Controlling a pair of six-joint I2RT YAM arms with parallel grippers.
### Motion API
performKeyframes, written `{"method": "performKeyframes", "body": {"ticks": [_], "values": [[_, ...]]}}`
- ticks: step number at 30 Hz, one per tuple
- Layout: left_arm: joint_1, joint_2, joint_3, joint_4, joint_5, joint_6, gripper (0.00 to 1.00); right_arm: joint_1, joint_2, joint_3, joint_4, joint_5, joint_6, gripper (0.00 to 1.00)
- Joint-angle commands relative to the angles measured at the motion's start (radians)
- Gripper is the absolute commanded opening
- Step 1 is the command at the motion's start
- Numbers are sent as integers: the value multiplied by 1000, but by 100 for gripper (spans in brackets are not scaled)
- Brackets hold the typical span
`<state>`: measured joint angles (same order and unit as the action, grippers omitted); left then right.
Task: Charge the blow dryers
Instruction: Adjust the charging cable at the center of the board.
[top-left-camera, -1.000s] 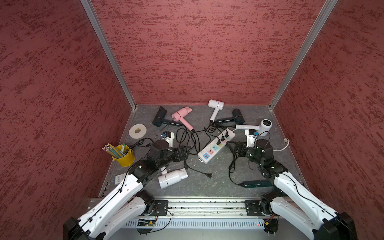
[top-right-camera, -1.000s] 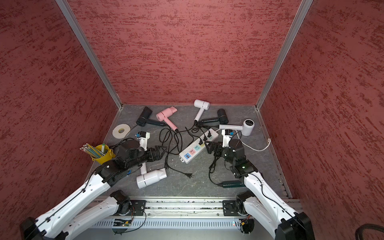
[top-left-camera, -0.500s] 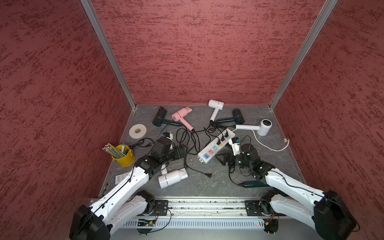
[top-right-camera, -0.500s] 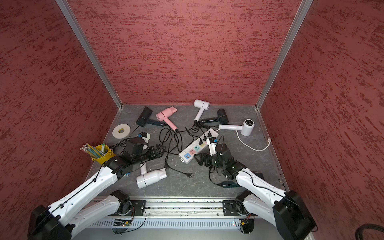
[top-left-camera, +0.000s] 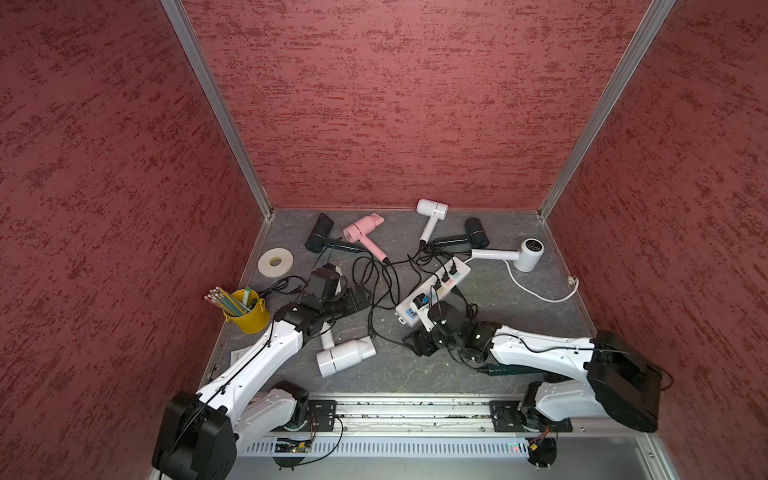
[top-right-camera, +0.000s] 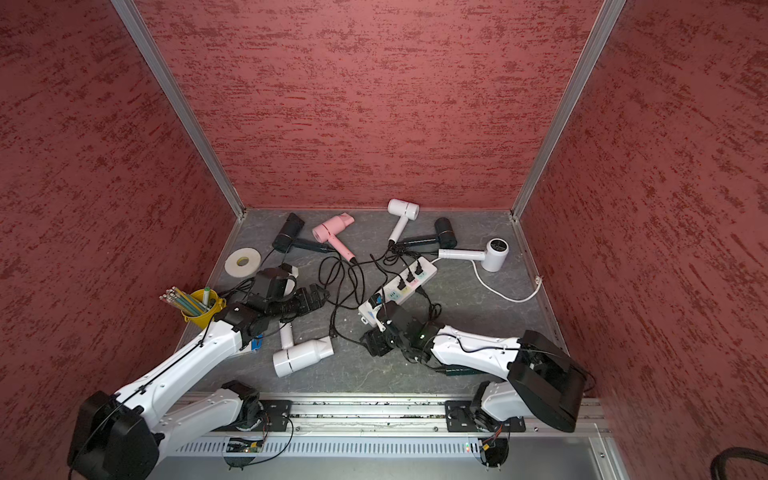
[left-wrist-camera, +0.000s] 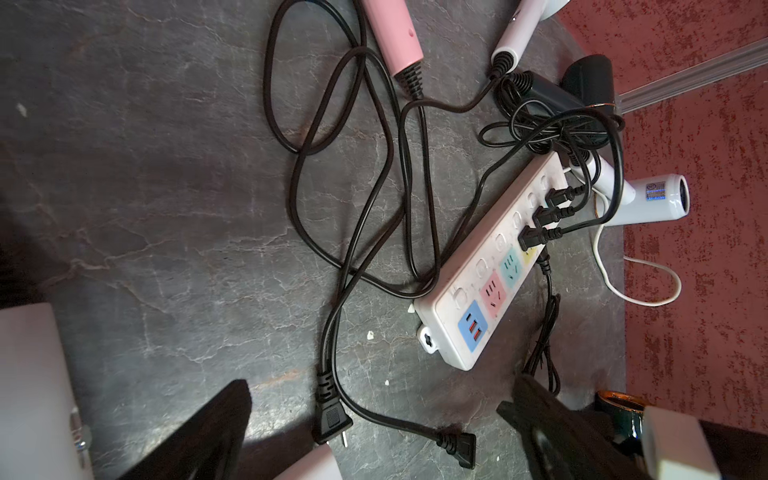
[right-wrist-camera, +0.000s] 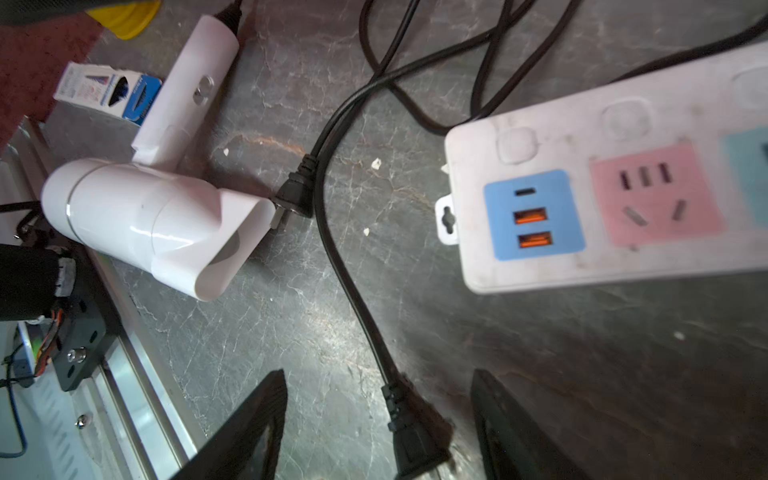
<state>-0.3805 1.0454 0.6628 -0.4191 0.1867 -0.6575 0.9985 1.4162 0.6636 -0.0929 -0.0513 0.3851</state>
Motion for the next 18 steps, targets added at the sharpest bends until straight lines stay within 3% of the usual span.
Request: {"method": "performKeyframes", "body": {"ticks": [1, 5, 11, 18], "values": [[17, -9, -9, 7, 32, 5, 100, 49, 90, 53, -86, 116, -28, 63], [23, 4, -19, 22, 43, 4, 100, 80, 181, 99, -147, 197, -4, 58], [28, 25, -23, 39, 60, 5, 100, 93, 256, 121, -232, 300, 20, 38], [29, 36, -22, 51, 69, 6, 100, 86, 173, 81, -296, 444, 78, 38]]}}
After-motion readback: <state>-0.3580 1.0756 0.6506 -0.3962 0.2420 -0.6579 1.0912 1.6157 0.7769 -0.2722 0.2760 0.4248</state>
